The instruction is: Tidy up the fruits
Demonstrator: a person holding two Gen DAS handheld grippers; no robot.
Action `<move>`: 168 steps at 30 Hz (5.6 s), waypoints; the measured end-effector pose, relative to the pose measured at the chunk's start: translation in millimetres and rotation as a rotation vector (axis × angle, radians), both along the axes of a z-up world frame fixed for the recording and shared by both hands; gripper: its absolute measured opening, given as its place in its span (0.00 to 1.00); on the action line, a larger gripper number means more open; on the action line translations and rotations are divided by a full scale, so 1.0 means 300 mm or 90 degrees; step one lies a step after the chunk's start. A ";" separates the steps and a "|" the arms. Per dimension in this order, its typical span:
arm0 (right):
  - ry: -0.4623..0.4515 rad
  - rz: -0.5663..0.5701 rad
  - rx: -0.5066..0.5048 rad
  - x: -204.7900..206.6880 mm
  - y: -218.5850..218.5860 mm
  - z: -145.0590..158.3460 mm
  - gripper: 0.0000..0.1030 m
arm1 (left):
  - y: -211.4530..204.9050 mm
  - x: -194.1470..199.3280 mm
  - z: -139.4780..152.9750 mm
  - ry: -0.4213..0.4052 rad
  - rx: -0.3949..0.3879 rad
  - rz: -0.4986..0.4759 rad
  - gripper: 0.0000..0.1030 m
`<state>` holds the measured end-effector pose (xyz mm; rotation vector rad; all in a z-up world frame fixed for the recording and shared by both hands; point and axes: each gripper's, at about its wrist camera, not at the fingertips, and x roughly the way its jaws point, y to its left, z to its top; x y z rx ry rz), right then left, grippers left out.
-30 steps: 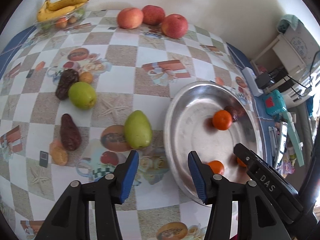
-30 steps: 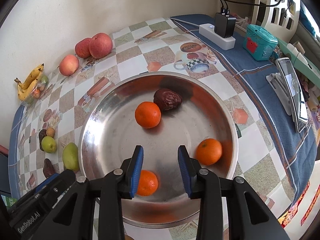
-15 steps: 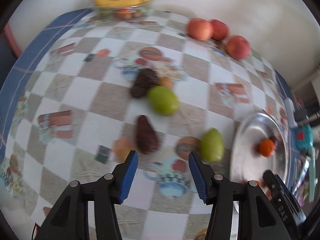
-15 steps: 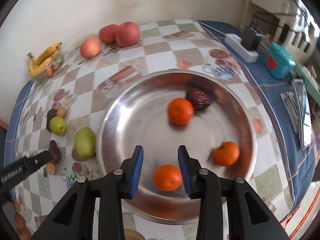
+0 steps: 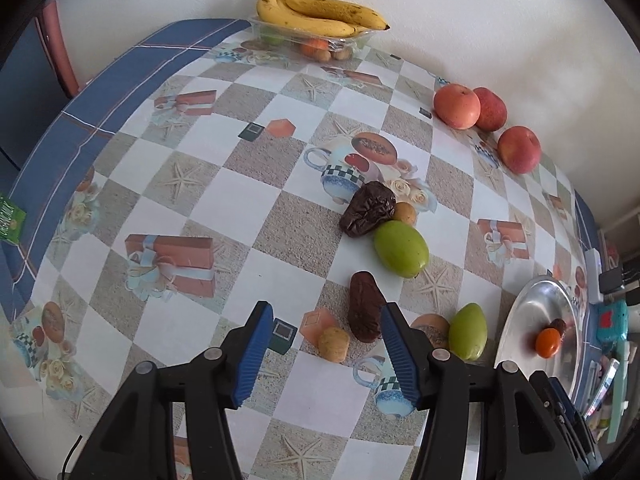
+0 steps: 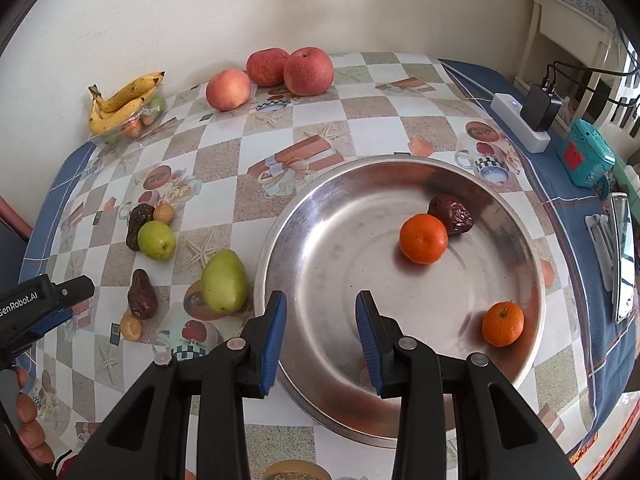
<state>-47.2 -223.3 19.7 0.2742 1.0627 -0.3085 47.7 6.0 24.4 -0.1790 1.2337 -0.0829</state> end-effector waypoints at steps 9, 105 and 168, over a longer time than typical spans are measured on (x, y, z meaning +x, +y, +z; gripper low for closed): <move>0.008 -0.009 0.006 -0.003 -0.010 -0.009 0.36 | -0.007 -0.004 -0.011 0.011 0.000 -0.010 0.58; 0.042 0.131 0.076 0.105 0.166 -0.079 0.38 | 0.074 0.028 -0.091 0.072 -0.165 -0.006 0.21; 0.027 0.113 0.110 0.105 0.112 -0.076 0.38 | 0.130 0.143 -0.195 0.096 -0.149 0.001 0.24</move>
